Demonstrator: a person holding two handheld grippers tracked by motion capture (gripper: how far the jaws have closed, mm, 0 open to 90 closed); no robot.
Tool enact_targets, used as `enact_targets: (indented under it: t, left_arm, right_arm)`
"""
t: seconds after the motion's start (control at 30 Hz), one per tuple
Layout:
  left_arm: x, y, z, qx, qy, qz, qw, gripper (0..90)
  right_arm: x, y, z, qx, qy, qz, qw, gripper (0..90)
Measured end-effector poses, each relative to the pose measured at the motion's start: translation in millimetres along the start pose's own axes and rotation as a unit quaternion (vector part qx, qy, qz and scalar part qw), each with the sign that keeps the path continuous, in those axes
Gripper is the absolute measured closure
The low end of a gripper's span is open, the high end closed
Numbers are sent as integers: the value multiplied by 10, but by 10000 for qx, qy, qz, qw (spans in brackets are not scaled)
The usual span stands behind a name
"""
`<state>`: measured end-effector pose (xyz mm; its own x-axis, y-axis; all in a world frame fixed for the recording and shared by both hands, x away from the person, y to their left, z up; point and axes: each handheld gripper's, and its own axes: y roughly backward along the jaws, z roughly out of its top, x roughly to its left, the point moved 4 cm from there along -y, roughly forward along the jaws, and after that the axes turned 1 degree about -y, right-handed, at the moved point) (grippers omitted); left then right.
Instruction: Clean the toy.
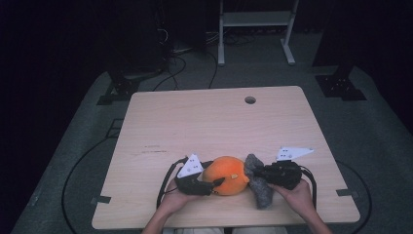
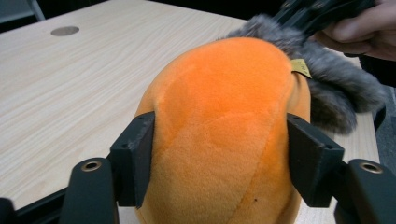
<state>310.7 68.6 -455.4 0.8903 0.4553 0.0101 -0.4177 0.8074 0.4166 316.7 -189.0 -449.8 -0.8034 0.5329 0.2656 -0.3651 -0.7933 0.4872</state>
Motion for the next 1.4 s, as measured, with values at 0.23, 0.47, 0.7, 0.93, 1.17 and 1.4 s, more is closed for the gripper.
enact_targets:
  t: [0.23,0.47,0.7,0.93,1.17,1.4]
  left_arm:
    - [-134,-28,147,-282,-1069,433,9929,399]
    - [-145,-65,95,-74,-1190,284,9925,256]
    - [6,-65,36,67,-151,146,9998,139]
    - [-79,-26,108,-72,-872,434,9952,316]
    - [-140,-91,166,-40,-959,264,9950,262]
    - [45,-49,36,-23,-91,31,10000,96]
  right_arm:
    - [202,137,260,-645,296,187,9973,810]
    - [294,-36,243,-445,563,105,9974,810]
    - [170,-53,107,-386,325,95,9987,810]
    - [56,150,111,-348,238,-110,9991,804]
    - [330,8,281,-386,834,-12,9958,809]
    - [209,8,129,-371,579,78,9976,809]
